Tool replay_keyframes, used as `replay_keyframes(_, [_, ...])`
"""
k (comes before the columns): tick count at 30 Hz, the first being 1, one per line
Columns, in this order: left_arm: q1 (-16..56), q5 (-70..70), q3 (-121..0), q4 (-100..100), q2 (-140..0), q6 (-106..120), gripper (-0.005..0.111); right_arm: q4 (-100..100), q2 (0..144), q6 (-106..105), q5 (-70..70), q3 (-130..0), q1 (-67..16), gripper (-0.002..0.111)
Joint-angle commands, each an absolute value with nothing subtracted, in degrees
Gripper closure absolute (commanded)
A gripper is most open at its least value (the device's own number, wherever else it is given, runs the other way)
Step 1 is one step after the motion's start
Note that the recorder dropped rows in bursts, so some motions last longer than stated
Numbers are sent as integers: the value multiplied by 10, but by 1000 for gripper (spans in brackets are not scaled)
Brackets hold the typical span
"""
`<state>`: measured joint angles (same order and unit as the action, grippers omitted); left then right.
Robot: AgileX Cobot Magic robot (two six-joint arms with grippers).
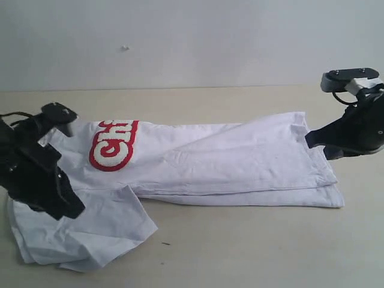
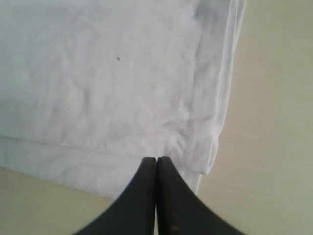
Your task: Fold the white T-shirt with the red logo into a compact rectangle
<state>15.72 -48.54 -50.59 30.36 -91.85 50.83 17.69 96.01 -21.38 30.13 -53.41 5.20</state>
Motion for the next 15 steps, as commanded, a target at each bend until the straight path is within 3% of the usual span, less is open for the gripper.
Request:
replay_keyframes(1, [245,-471,-486,292,-912,527,83,180,942,-215,305,-533,53,108])
replay_keyframes(7, [359,-370,-467,215,-929,465,53,180,941,-214,303,-533,53,108])
replay_keyframes(15, [394,-289,-462,63,-986,336,48,187,941,-213,292,-533,53,108])
